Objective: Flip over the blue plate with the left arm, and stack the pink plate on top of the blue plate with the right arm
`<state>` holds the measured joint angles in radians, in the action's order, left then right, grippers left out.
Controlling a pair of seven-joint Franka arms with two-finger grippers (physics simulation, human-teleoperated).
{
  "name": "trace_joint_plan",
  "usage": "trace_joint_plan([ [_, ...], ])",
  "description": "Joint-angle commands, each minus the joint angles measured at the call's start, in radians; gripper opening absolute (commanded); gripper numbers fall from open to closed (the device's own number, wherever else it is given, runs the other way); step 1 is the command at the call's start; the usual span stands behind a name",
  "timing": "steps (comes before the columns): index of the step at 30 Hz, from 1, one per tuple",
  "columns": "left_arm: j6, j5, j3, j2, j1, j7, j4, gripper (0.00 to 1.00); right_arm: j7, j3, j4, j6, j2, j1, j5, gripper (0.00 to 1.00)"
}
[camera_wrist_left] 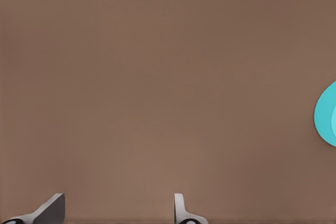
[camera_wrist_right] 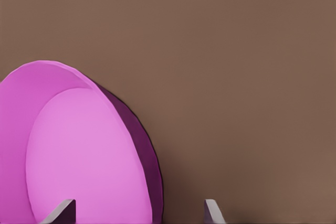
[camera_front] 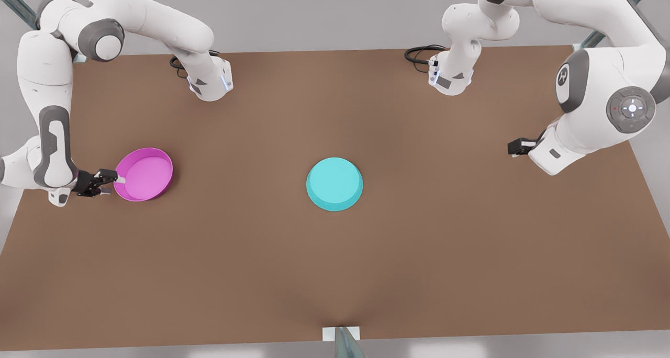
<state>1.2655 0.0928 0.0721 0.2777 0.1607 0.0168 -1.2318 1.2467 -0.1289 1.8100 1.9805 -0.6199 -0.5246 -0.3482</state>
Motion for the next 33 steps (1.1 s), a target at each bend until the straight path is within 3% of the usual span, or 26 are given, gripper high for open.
trace_joint_plan([
  [1,0.0,0.001,0.0,0.0,0.0,0.0,0.0,1.0,0.0,0.0,0.0,0.0,0.0,0.0,0.0,0.66],
  [2,0.0,-0.001,0.002,0.0,0.0,0.0,0.0,1.0,-0.004,0.0,0.002,0.001,-0.001,0.008,0.0,0.6],
  [11,-0.002,-0.002,0.014,0.008,0.0,0.0,-0.002,1.0,0.0,0.0,0.005,0.014,-0.015,0.009,0.0,0.48],
  [20,0.0,-0.002,0.014,0.009,0.0,0.0,-0.002,1.0,0.002,0.0,0.003,0.015,-0.026,0.011,0.0,0.47],
  [23,0.0,-0.002,0.014,0.011,0.002,0.0,-0.002,1.0,0.007,0.0,0.003,0.015,-0.026,0.011,0.0,0.25],
  [24,0.0,-0.002,0.014,0.012,0.0,0.0,-0.002,1.0,0.008,0.0,0.003,0.017,-0.026,0.011,0.0,0.21],
  [33,0.002,-0.002,0.014,0.017,0.0,0.0,-0.002,1.0,0.008,0.0,0.005,0.005,-0.015,0.012,0.0,0.21],
])
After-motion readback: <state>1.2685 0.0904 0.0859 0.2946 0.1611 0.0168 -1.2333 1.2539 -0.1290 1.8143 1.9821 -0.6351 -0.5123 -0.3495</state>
